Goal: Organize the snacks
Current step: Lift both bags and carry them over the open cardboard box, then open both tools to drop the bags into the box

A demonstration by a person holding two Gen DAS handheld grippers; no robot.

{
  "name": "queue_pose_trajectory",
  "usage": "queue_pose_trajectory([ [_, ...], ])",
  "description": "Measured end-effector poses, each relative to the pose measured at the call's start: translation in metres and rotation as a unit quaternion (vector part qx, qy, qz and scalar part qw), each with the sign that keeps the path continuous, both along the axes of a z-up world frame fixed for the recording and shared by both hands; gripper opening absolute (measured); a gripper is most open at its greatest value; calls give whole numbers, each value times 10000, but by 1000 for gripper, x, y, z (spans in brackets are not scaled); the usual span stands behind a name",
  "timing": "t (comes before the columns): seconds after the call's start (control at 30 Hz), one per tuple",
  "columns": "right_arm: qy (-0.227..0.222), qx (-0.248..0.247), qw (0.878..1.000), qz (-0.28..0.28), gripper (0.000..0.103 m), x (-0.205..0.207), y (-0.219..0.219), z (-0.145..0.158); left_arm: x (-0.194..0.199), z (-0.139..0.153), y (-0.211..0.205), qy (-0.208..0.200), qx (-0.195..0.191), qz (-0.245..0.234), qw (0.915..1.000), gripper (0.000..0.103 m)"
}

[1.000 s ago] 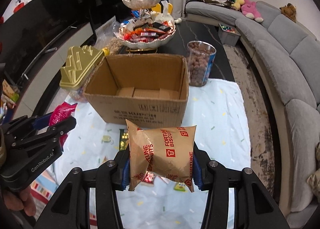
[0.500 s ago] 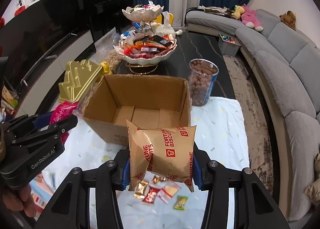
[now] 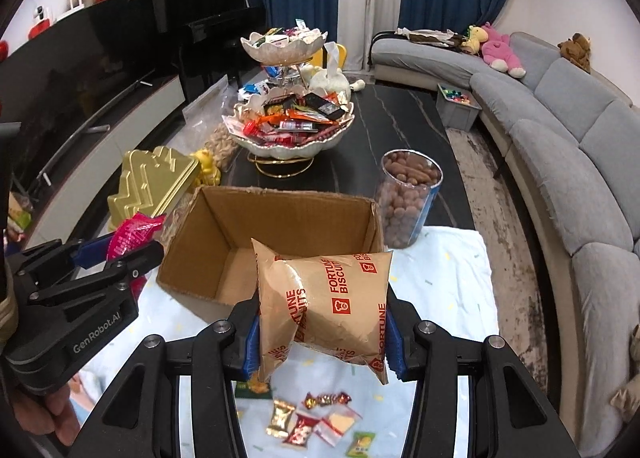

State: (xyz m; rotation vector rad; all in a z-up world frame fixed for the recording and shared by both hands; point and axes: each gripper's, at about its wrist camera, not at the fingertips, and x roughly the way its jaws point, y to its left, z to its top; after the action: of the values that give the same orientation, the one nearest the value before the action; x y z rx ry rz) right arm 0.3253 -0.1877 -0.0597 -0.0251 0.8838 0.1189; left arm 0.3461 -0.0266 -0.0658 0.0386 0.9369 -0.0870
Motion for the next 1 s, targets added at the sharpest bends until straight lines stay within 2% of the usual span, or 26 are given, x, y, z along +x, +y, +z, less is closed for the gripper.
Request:
queue_pose_trajectory([
  [0.6,212,60,9997,-41,49,47,4,-25,47,-25,1,158,-57,51,9998,36],
  [1.0,405,56,9992,6,49,67,12,-47,64,-47,5,342,-109,116,9993,36],
])
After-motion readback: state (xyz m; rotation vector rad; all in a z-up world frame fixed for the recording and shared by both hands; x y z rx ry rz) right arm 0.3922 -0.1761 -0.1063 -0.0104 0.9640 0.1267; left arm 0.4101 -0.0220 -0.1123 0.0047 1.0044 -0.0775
